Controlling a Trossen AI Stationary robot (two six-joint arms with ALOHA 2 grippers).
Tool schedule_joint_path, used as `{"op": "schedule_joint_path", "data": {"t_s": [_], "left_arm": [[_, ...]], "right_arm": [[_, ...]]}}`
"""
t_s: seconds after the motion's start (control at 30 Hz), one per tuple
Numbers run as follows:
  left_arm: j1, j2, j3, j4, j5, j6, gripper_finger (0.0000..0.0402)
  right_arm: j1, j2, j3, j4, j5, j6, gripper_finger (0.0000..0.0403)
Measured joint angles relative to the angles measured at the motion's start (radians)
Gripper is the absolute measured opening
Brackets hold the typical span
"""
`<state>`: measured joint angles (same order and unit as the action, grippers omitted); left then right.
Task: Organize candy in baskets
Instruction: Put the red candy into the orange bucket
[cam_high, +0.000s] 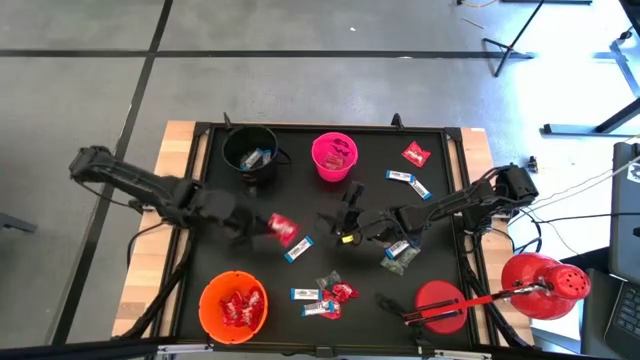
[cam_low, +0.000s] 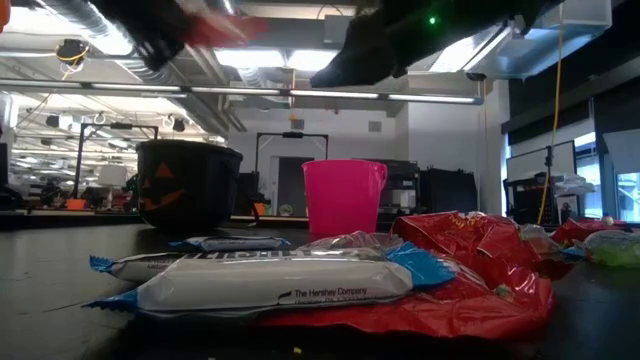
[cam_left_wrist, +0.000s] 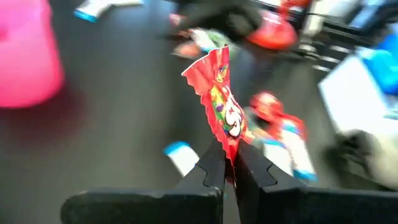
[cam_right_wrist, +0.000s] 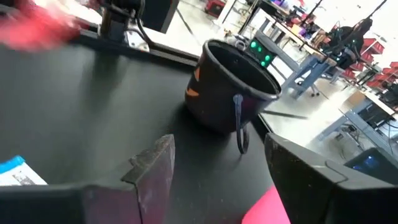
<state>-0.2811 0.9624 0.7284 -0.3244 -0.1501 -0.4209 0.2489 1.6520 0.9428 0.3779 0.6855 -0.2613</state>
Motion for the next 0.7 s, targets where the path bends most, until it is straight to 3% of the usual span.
{"op": "schedule_joint_path", "data": {"t_s": [0.23, 0.47, 0.57, 0.7], "left_arm": [[-0.203, -0.031, 0.000, 0.075, 0.028, -0.145, 0.0003], [-0.403, 0.000, 0.063, 0.081, -0.131, -0.207, 0.0002], [-0.479, 0.031, 0.138, -0.002, -0.187, -0.233, 0.0002], [-0.552, 0.102, 0.259, -0.244, -0.240, -0.382, 0.0002]], "right_arm": [[0.000, 0.000, 0.000, -0.031, -0.011, 0.076, 0.0241], [0.006, 0.000, 0.000, -0.033, -0.114, 0.162, 0.0241], [0.017, 0.000, 0.000, -0.039, -0.137, 0.181, 0.0241], [0.040, 0.000, 0.000, -0.038, -0.147, 0.191, 0.0241]]}}
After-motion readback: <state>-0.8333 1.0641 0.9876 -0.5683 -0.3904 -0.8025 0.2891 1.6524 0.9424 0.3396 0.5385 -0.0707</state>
